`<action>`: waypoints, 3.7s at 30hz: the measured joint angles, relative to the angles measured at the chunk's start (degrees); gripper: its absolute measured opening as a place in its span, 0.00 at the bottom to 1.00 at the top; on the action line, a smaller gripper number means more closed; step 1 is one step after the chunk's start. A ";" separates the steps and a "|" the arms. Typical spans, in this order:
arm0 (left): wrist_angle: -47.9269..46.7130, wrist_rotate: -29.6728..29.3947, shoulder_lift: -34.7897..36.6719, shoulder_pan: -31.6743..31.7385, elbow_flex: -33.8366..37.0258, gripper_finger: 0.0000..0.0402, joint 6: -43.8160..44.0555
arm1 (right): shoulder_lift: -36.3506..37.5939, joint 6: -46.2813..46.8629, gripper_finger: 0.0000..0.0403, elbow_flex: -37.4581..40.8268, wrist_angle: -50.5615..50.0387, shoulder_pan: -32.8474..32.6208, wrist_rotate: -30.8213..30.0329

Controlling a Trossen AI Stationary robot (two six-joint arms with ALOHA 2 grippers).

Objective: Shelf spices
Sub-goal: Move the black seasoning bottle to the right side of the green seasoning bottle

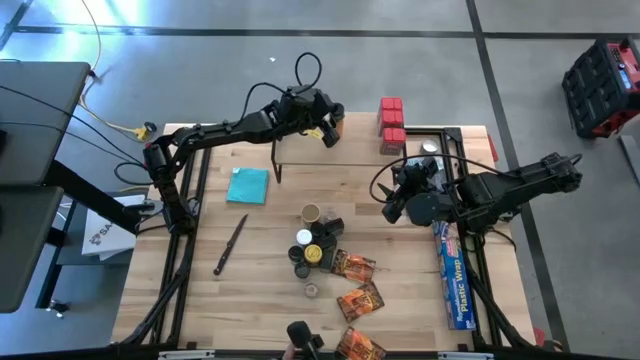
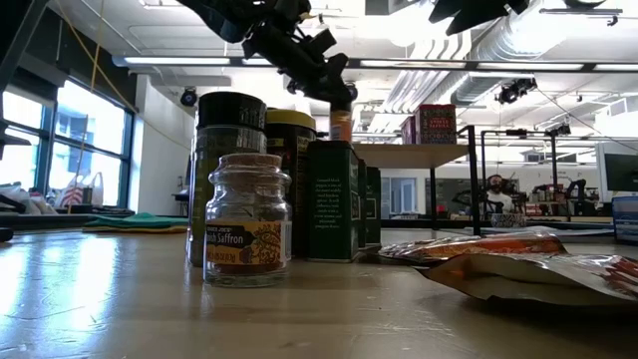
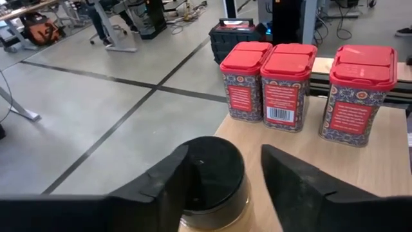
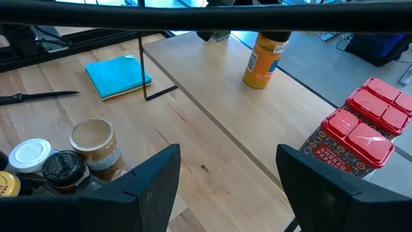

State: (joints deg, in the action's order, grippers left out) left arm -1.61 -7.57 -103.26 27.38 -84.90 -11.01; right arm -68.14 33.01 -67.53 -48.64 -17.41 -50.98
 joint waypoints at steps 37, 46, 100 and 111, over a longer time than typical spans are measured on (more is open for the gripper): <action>1.78 -3.43 0.11 0.71 0.11 0.67 3.31 | 0.00 0.13 0.62 0.02 0.00 0.00 0.24; 1.53 1.99 -0.11 1.53 0.11 0.67 3.99 | 0.00 -0.02 0.62 0.02 0.00 0.00 0.22; 1.73 4.13 -1.90 1.31 0.07 0.69 4.33 | 0.02 0.00 0.62 0.00 -0.07 0.00 0.61; 2.30 4.00 -1.27 1.49 0.07 0.49 4.12 | 0.02 0.44 0.62 0.00 -0.20 0.00 0.63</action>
State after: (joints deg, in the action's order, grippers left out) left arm 0.70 -3.57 -104.54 28.86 -84.84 -6.89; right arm -68.12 33.46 -67.53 -48.84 -17.41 -50.35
